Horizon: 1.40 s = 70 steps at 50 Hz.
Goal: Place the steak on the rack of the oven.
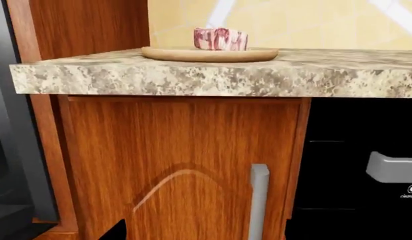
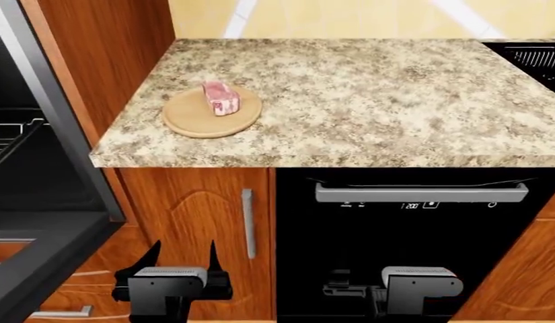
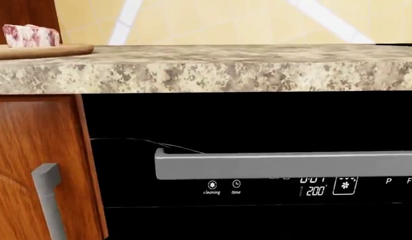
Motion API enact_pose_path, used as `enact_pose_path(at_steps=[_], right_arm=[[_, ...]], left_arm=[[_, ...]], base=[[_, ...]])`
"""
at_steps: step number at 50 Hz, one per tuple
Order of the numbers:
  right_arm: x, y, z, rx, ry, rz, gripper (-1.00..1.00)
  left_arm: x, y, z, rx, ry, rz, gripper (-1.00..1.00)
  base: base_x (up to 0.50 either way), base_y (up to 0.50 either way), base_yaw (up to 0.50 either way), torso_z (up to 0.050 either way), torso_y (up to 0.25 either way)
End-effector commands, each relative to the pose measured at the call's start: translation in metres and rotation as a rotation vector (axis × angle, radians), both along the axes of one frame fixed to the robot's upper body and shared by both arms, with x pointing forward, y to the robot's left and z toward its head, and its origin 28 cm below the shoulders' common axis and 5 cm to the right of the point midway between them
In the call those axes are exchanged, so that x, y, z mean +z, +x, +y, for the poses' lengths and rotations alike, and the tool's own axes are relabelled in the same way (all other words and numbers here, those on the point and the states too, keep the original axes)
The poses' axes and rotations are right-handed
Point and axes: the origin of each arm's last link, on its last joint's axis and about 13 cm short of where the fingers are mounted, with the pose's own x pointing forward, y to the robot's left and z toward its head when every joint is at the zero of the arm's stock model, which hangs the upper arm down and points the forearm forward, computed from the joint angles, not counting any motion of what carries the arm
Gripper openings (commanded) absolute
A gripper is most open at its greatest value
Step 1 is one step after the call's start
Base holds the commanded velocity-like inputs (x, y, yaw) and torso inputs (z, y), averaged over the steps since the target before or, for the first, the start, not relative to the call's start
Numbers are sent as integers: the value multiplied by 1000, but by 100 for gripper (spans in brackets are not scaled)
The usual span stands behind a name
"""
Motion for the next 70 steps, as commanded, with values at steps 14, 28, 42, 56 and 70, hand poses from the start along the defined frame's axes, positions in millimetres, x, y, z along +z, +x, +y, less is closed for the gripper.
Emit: enact_pose_path(at_steps=[14, 28, 42, 56, 70], right_arm=[[94, -8, 9, 23, -126, -67, 100], [207, -40, -2, 48, -110, -135, 100], [211, -39, -4, 49, -124, -139, 100], [213, -40, -4, 60, -142, -143, 100], [213, -39, -4, 56, -148, -140, 100]], left_arm=[[90, -14, -10, -69, -33, 3, 100], [198, -15, -14, -189, -35, -68, 100], [200, -10, -14, -159, -81, -10, 100], [199, -9, -17, -176, -90, -17, 100], [198, -11, -20, -168, -95, 0, 100]], base=[[0, 0, 0, 36, 0], [0, 0, 0, 0, 0], [0, 0, 0, 0, 0], [154, 0, 0, 0, 0], [193, 0, 0, 0, 0]])
